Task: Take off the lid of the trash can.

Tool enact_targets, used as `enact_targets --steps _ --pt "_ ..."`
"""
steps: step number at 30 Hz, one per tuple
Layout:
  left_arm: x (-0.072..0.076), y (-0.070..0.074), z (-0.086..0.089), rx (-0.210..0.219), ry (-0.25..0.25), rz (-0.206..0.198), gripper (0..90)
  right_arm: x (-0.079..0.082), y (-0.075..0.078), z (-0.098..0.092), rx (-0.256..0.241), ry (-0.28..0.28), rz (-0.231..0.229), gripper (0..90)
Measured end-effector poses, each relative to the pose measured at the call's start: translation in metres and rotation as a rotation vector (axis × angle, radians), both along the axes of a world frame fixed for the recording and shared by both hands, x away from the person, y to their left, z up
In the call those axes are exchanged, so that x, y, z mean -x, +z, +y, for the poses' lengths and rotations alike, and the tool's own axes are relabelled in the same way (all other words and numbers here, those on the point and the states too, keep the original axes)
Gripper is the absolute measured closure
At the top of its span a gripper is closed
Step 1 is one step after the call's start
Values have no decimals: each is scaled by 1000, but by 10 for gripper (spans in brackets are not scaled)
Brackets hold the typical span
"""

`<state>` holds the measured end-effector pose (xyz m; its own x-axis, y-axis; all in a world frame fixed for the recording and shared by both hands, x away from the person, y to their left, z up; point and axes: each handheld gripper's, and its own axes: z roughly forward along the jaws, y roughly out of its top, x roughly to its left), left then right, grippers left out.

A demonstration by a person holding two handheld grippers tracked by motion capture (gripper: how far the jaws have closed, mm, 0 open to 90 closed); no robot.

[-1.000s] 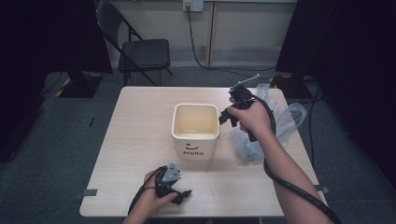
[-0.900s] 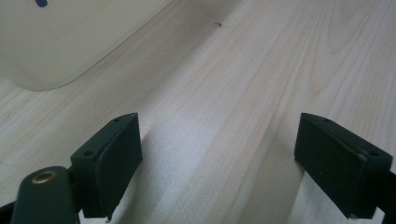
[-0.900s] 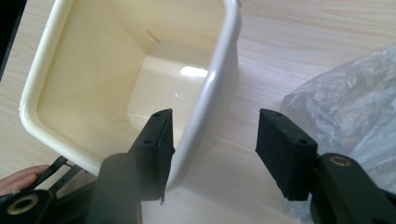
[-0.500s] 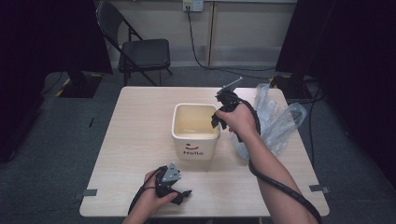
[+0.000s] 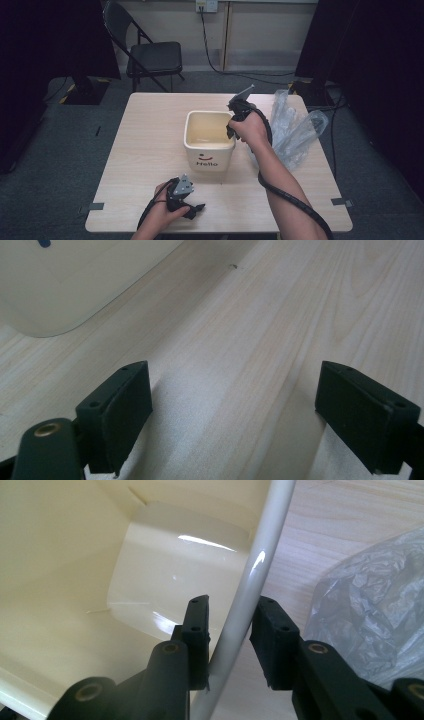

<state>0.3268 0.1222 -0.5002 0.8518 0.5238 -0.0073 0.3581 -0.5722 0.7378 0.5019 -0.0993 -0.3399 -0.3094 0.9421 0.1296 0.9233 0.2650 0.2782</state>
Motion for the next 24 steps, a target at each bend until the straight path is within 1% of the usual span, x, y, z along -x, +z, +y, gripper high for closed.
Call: enact_targets --steps 4,11,14,16,17,22,24 --pt "0 0 0 0 0 0 143 0 2 1 5 -9 -7 702" --pt "0 0 0 -2 -2 -1 143 1 12 -2 -27 -29 -35 702" --pt "0 0 0 3 3 0 143 2 13 -1 -23 -29 -42 701" --pt "0 0 0 1 1 0 143 3 13 0 -19 -38 -56 707" --pt "0 0 0 1 1 0 143 3 13 0 -23 -49 -58 710" --pt "0 0 0 1 1 1 143 3 14 -1 -36 -61 -64 716" --pt "0 0 0 2 1 1 143 3 17 -1 -55 -65 -81 724"
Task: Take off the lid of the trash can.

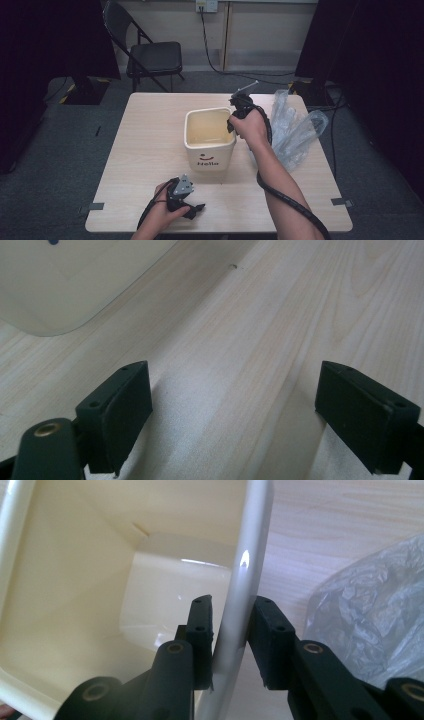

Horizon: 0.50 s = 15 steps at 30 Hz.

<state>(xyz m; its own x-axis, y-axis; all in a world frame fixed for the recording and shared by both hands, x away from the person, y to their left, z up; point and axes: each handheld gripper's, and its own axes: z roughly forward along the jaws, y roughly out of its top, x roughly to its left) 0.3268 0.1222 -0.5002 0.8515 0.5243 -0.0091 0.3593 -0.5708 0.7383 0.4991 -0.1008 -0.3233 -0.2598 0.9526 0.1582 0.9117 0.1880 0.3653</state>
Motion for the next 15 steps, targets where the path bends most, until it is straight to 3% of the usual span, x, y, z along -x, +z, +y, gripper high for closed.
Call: enact_targets --steps 8,15 --pt "0 0 0 -3 -2 0 143 1 13 0 -31 -13 -19 726" --pt "0 0 0 -2 -1 0 143 1 18 -3 -105 -30 -28 750"
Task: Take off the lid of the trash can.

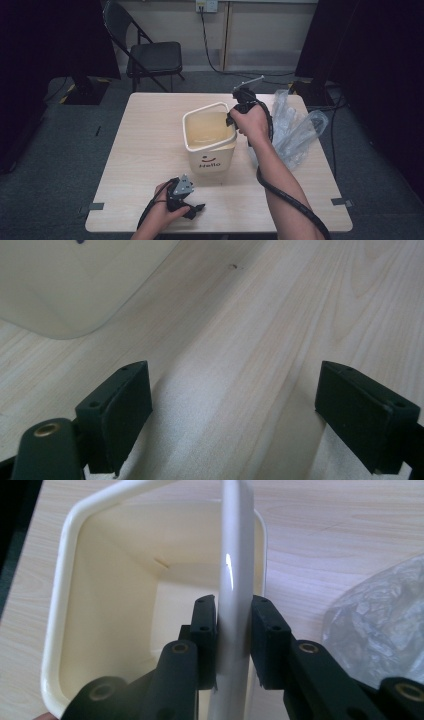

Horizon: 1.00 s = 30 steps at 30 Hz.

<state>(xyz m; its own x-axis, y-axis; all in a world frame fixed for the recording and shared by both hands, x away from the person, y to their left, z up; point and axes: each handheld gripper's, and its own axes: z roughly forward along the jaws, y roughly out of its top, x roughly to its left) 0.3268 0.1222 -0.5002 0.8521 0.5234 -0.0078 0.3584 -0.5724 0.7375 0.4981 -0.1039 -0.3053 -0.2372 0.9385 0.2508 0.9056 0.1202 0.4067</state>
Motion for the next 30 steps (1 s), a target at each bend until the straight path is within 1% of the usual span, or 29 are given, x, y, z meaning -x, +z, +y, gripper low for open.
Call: enact_targets --steps 4,9,10,11,14,17,18,19,20,21,24,25,26,28,30 --pt "0 0 0 0 0 0 142 -1 0 0 -18 8 1 756" --pt "0 0 0 -1 -1 0 143 -2 -2 0 -66 3 14 757" --pt "0 0 0 -1 -1 0 143 -2 -2 0 -66 3 14 757" --pt "0 0 0 0 0 0 143 -2 -4 0 -76 0 18 758" --pt "0 0 0 0 0 0 142 -3 -6 0 -77 -1 23 759" --pt "0 0 0 0 0 0 143 -3 -5 -1 -105 -4 26 758" --pt "0 0 0 0 -1 0 142 -2 -2 -3 -122 -1 23 759" --pt "0 0 0 0 -1 0 143 -2 -2 -3 -122 -1 23 759" --pt "0 0 0 0 -1 0 143 -2 -2 -3 -137 -3 25 760" --pt "0 0 0 0 -1 0 143 -1 1 -4 -121 5 15 760" --pt "0 0 0 0 -1 0 143 1 4 -5 -114 10 3 759" --pt "0 0 0 0 -1 0 142 1 4 -5 -114 10 3 759" --pt "0 0 0 0 -1 0 143 2 7 -9 -135 9 2 760" --pt "0 0 0 0 -1 0 143 4 10 -15 -123 11 -9 759" --pt "0 0 0 0 -1 0 143 6 11 -18 -124 6 -10 758"
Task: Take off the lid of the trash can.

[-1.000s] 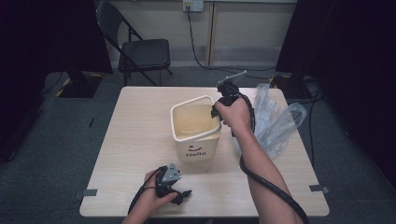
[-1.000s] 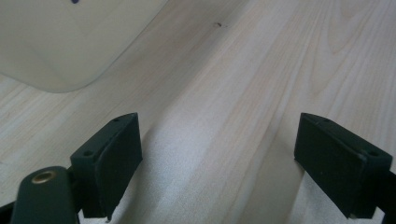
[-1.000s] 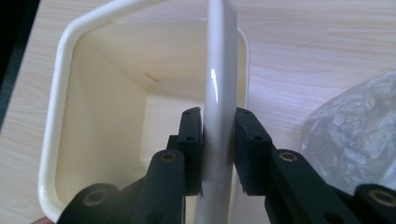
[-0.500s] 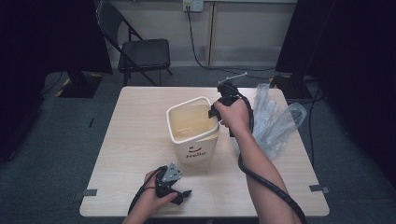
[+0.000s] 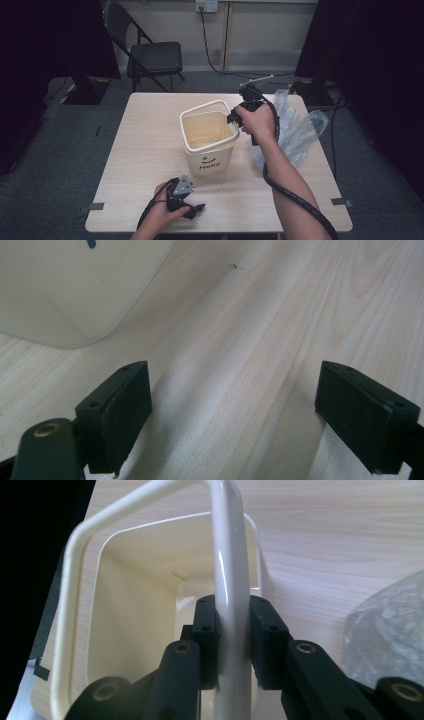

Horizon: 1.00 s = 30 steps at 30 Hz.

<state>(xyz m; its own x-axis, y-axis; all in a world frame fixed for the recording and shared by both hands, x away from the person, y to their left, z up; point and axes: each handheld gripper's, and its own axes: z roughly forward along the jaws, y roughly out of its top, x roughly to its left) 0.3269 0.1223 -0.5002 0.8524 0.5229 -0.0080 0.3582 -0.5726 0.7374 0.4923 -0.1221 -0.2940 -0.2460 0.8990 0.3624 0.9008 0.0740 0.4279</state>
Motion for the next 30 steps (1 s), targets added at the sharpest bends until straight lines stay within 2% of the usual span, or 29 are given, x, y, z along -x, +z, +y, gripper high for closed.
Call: enact_targets --steps 5,6,8,9,10,11,12,13,14,15,16,17,19,22,25,29,30 --pt "0 0 0 0 0 0 143 8 8 -27 -11 -31 -15 759" --pt "0 0 0 3 2 1 143 11 9 -40 -21 -47 -19 759" --pt "0 0 0 0 2 -1 143 15 9 -54 -39 -67 -19 759" --pt "0 0 0 0 2 -1 143 15 9 -54 -39 -67 -19 759" --pt "0 0 0 0 2 -1 143 19 8 -69 -41 -91 -19 759" --pt "0 0 0 0 2 -1 143 19 8 -69 -41 -91 -19 759" --pt "0 0 0 0 2 -1 143 23 6 -85 -39 -114 -20 758" --pt "0 0 0 1 2 0 143 24 4 -92 -41 -128 -19 758" --pt "0 0 0 1 2 0 143 24 4 -92 -41 -128 -19 758" --pt "0 0 0 2 4 -3 143 27 1 -107 -54 -152 -16 759" --pt "0 0 0 2 4 -3 143 27 1 -107 -54 -152 -16 759" --pt "0 0 0 0 2 -3 142 30 -2 -122 -64 -178 -12 758" --pt "0 0 0 2 4 -3 142 31 -3 -128 -68 -187 -15 758" --pt "0 0 0 0 5 -2 142 35 -9 -152 -70 -226 -19 758" --pt "0 0 0 -1 3 -2 141 37 -14 -163 -52 -248 -14 758" --pt "0 0 0 -2 3 -1 141 38 -21 -170 -26 -252 -8 758" --pt "0 0 -1 1 5 -1 140 37 -28 -172 -18 -248 3 757"
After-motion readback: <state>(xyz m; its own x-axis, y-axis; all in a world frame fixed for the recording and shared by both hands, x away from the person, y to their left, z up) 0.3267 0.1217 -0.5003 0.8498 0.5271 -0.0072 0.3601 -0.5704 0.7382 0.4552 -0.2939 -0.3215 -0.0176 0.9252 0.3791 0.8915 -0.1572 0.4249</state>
